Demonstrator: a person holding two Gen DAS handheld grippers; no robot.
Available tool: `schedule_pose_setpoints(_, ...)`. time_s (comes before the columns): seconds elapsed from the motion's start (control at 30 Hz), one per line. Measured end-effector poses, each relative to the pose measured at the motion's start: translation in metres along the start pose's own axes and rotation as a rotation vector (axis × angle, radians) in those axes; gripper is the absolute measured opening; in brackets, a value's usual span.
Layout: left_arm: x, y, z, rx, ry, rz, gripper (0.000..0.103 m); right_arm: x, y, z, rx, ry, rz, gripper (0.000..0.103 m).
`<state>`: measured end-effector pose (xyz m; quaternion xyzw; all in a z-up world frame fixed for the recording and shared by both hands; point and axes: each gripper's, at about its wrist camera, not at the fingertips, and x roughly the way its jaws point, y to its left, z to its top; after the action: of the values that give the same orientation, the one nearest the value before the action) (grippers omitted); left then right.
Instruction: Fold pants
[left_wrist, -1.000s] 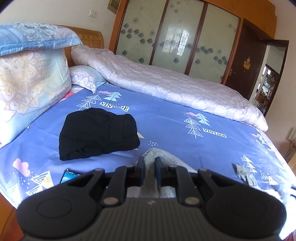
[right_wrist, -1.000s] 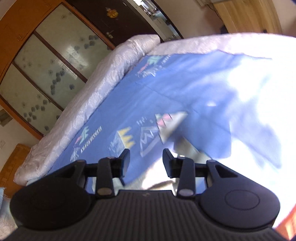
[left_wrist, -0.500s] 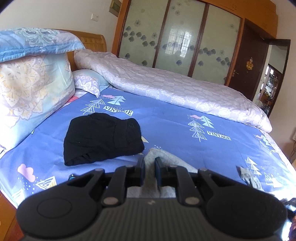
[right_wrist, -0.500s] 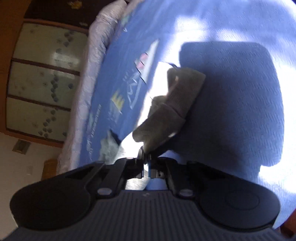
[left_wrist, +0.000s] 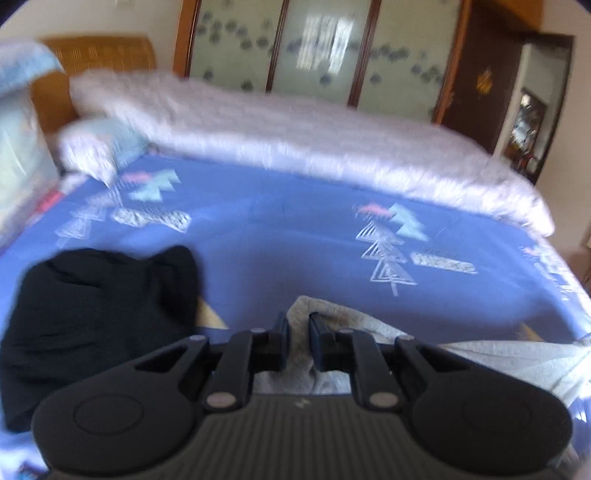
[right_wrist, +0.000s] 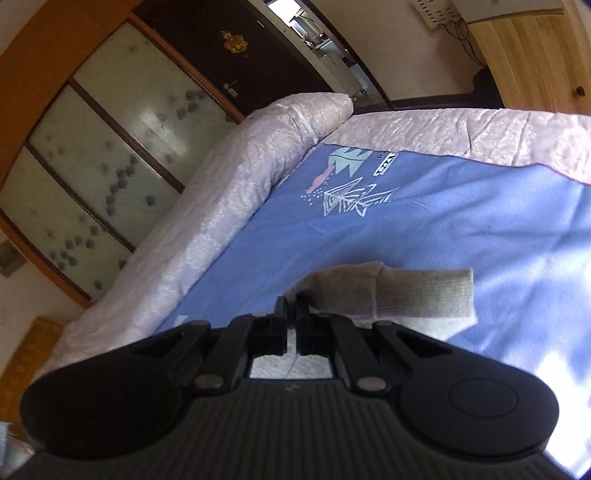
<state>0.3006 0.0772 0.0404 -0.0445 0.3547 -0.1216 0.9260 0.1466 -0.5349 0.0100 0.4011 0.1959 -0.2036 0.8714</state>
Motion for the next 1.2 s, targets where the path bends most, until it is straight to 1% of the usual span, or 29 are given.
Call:
schedule_pose_setpoints(0.07,0.044,0.001,0.009,-0.042,0.048,0.020,0.012,0.036,0.004,0.002,-0.003,-0.003,-0.026,0.007)
schedule_pose_setpoints(0.1,0.064,0.000,0.012,-0.042,0.064,0.035,0.018,0.054,0.007,0.001,-0.003,0.002,-0.033,0.012)
schedule_pose_setpoints(0.13,0.082,-0.003,0.014,-0.027,0.078,0.058,0.024,0.071,0.009,-0.001,-0.003,0.015,-0.048,0.015)
schedule_pose_setpoints(0.17,0.095,-0.005,0.015,-0.003,0.092,0.097,0.027,0.084,0.009,-0.004,0.008,0.034,-0.060,0.031)
schedule_pose_setpoints(0.2,0.103,-0.009,0.015,0.025,0.104,0.152,0.029,0.085,0.009,-0.010,0.024,0.040,-0.068,0.052)
schedule_pose_setpoints(0.23,0.105,-0.011,0.013,0.049,0.113,0.187,0.029,0.082,0.008,-0.016,0.031,0.037,-0.062,0.053)
schedule_pose_setpoints(0.27,0.101,-0.012,0.011,0.061,0.118,0.180,0.030,0.076,0.006,-0.022,0.026,0.046,-0.033,0.053)
schedule_pose_setpoints(0.3,0.090,-0.009,0.009,0.057,0.113,0.144,0.030,0.067,0.005,-0.029,0.009,0.080,0.006,0.052)
schedule_pose_setpoints(0.37,0.054,-0.002,-0.002,0.033,0.085,0.063,0.038,0.046,0.005,-0.045,-0.039,0.189,0.076,0.051)
schedule_pose_setpoints(0.43,0.007,0.009,-0.018,0.017,0.042,0.015,0.055,0.016,-0.007,-0.066,-0.067,0.289,0.145,0.051)
schedule_pose_setpoints(0.5,-0.037,0.023,-0.044,0.009,0.021,-0.002,0.062,-0.021,-0.024,-0.090,-0.078,0.375,0.204,0.052)
schedule_pose_setpoints(0.53,-0.053,0.030,-0.057,-0.004,0.032,-0.014,0.071,-0.037,-0.033,-0.102,-0.081,0.402,0.219,0.052)
schedule_pose_setpoints(0.6,-0.075,0.046,-0.086,-0.062,0.096,-0.061,0.082,-0.063,-0.048,-0.127,-0.097,0.468,0.196,0.053)
schedule_pose_setpoints(0.63,-0.082,0.054,-0.100,-0.109,0.129,-0.087,0.082,-0.075,-0.052,-0.139,-0.115,0.489,0.178,0.053)
schedule_pose_setpoints(0.7,-0.089,0.066,-0.124,-0.190,0.182,-0.145,0.082,-0.092,-0.054,-0.165,-0.127,0.520,0.172,0.053)
schedule_pose_setpoints(0.77,-0.088,0.071,-0.141,-0.252,0.205,-0.176,0.082,-0.099,-0.060,-0.188,-0.099,0.563,0.185,0.051)
schedule_pose_setpoints(0.8,-0.085,0.073,-0.147,-0.280,0.207,-0.199,0.082,-0.103,-0.058,-0.194,-0.093,0.531,0.193,0.046)
schedule_pose_setpoints(0.83,-0.079,0.074,-0.151,-0.310,0.207,-0.225,0.075,-0.105,-0.055,-0.197,-0.088,0.540,0.184,0.034)
schedule_pose_setpoints(0.87,-0.073,0.074,-0.154,-0.341,0.213,-0.237,0.066,-0.106,-0.055,-0.199,-0.043,0.563,0.181,0.009)
schedule_pose_setpoints(0.9,-0.066,0.074,-0.155,-0.368,0.228,-0.249,0.038,-0.112,-0.058,-0.199,0.012,0.550,0.201,0.008)
schedule_pose_setpoints(0.93,-0.059,0.073,-0.155,-0.389,0.241,-0.261,0.020,-0.120,-0.058,-0.197,0.043,0.531,0.217,0.008)
schedule_pose_setpoints(0.97,-0.056,0.072,-0.154,-0.406,0.235,-0.256,0.013,-0.126,-0.052,-0.188,0.059,0.498,0.224,0.008)
schedule_pose_setpoints(1.03,-0.057,0.072,-0.152,-0.436,0.218,-0.266,0.005,-0.151,-0.044,-0.168,0.083,0.413,0.256,0.008)
schedule_pose_setpoints(1.1,-0.068,0.073,-0.149,-0.452,0.191,-0.297,0.005,-0.178,-0.030,-0.139,0.087,0.286,0.296,0.008)
schedule_pose_setpoints(1.2,-0.085,0.072,-0.144,-0.439,0.154,-0.296,0.005,-0.211,-0.008,-0.099,0.042,0.116,0.328,0.008)
